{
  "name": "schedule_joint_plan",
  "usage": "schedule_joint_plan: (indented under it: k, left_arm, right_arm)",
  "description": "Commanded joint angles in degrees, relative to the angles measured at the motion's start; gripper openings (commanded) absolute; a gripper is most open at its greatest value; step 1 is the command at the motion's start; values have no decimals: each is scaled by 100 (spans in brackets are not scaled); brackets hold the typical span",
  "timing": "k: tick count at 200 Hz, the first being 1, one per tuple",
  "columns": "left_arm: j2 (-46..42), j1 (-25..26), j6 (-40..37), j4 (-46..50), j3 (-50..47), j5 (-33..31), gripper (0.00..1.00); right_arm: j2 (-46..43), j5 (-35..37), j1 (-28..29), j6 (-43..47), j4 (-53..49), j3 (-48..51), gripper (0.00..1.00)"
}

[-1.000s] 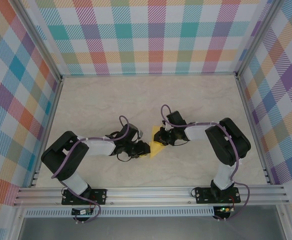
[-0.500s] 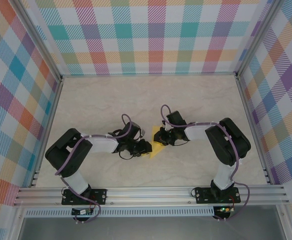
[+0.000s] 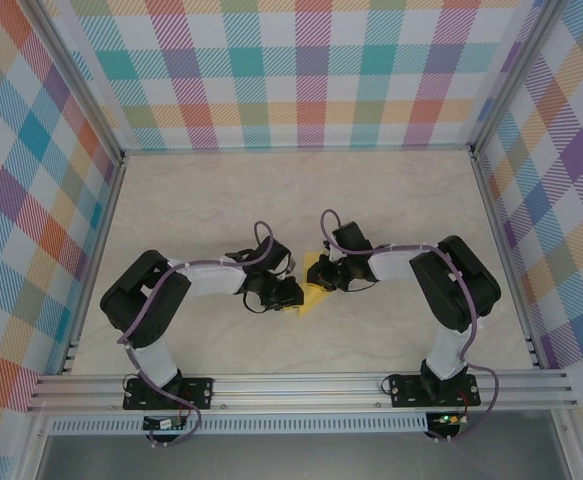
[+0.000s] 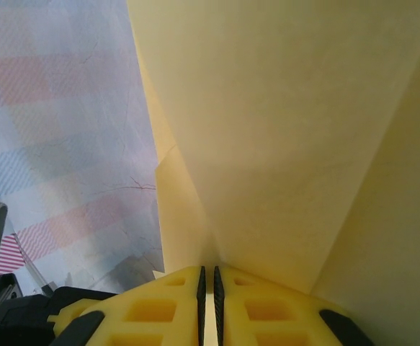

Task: Fold a paper plane with a square sheet of paper (pick it up from the middle)
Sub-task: Fourth fold the wing at the center of the table.

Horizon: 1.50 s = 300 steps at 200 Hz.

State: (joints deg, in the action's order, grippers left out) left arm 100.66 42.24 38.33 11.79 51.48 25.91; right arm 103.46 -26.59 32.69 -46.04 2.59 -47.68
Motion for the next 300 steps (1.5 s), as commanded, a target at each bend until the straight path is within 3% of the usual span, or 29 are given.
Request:
schedule_joint_plan:
  k: [1,46,64,115,155,197,300]
  left_arm:
    - [376,335,-615,1080,223,-284,17]
    - [198,448,-735,1059,155,-123,20]
    - [-216,445,-592,1065,131,-385,24]
    - [-1056,344,11,513,26,-605,23]
    - [-758,94,684,-808,-179,44,19]
    - [-309,-57,1251,-1726,-455,227,17]
    - [87,-51,1470,-2180,-878,404,16]
  right_arm:
    - [157,281,12,86,-423,169,15]
    - [185,287,9,152,-450,210,14]
    - [151,278,10,179,-428,269,14]
    - [50,311,9,302,-379,444,12]
    - [94,339,5,307,-356,471,12]
    - [180,318,-4,297,-342,444,12]
    - [201,351,-34,301,-389,440,12]
